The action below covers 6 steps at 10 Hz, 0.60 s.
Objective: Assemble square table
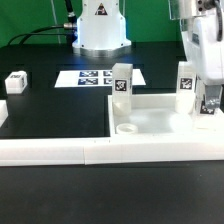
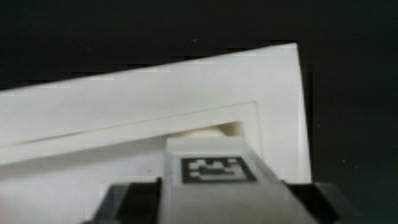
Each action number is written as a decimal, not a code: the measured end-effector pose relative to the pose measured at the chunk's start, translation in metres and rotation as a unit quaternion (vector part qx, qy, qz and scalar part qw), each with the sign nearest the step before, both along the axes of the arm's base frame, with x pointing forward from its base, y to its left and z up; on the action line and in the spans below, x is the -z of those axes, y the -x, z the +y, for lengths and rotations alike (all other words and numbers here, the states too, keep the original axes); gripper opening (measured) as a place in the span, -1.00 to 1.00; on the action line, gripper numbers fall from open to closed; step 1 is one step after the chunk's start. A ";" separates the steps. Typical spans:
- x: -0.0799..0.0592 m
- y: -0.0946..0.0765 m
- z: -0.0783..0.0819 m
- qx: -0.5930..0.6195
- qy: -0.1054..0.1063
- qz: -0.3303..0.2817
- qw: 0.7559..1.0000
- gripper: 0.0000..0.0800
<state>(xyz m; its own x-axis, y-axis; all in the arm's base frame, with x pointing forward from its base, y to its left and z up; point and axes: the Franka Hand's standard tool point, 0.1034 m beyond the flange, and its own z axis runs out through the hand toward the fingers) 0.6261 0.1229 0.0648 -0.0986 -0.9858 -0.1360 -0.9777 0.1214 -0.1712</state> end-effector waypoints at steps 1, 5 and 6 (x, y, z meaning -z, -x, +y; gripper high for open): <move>-0.001 0.000 0.001 -0.036 0.008 -0.003 0.999 0.39; -0.002 -0.002 0.002 -0.332 0.065 -0.038 0.940 0.61; -0.002 -0.002 0.001 -0.374 0.074 -0.043 0.924 0.62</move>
Offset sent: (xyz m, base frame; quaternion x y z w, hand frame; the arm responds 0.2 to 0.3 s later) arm -0.0097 0.0146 0.0010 0.0043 -0.0518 -0.4089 0.9111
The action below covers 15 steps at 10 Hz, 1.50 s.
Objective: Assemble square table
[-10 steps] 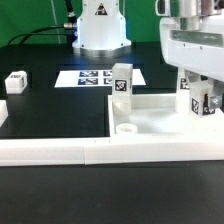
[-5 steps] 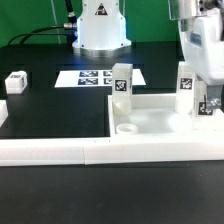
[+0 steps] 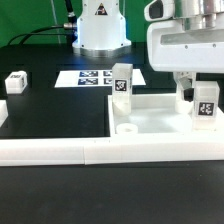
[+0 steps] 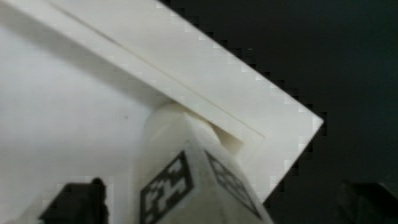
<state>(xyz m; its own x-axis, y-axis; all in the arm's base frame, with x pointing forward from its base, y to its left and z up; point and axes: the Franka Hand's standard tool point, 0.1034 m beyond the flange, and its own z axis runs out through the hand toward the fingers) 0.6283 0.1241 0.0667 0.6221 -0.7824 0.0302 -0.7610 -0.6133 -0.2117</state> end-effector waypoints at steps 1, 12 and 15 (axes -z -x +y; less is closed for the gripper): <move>0.000 0.000 -0.001 -0.042 0.010 -0.004 0.999 0.62; 0.001 -0.002 -0.009 -0.039 0.028 0.037 0.998 -0.28; 0.003 0.000 -0.008 0.255 -0.031 0.066 0.964 -0.28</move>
Offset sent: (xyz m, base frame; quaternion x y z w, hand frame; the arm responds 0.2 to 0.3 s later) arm 0.0039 0.0070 -0.0063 -0.0186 -0.0908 -0.3847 0.9184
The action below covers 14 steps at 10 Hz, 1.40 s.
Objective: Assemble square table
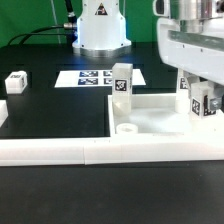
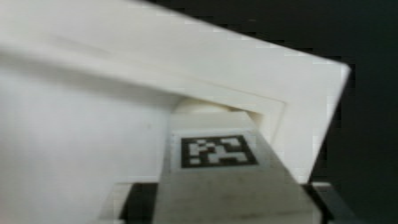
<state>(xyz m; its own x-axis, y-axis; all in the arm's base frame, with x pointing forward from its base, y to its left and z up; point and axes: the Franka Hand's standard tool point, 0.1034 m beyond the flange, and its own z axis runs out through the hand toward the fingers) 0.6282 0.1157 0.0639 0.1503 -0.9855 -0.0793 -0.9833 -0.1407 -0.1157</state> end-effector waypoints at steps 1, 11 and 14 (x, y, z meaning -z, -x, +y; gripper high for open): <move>0.000 0.000 0.002 0.090 -0.019 -0.003 0.996 -0.27; 0.000 -0.002 0.004 -0.178 0.019 -0.054 0.982 0.61; 0.000 -0.002 0.003 -0.361 0.055 -0.064 0.929 0.62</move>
Offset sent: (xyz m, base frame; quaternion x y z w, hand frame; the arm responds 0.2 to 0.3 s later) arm 0.0069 0.0056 0.0066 0.0407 0.0113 0.2519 0.9668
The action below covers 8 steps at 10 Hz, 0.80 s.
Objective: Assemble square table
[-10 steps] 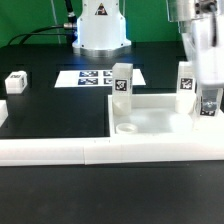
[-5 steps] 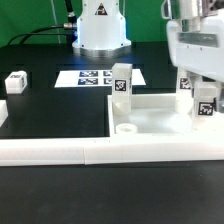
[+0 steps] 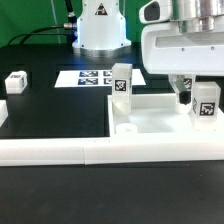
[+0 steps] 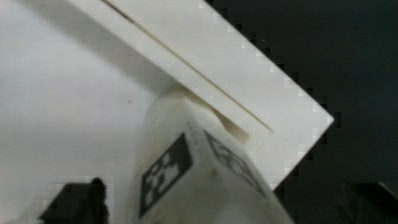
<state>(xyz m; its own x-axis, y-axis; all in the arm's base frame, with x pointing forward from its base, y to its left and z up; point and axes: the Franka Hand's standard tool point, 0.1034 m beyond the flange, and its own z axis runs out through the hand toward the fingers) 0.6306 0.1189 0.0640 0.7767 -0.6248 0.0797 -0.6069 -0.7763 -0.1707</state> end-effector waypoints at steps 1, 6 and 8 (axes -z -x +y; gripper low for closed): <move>0.000 0.001 0.000 -0.084 0.020 0.000 0.996 0.62; 0.000 0.002 0.000 -0.131 0.029 0.010 0.991 0.29; 0.001 0.003 0.000 -0.062 0.019 0.016 0.998 -0.28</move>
Offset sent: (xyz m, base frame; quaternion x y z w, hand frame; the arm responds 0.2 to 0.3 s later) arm 0.0000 0.0000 0.0000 0.0000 0.0000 0.0000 1.0000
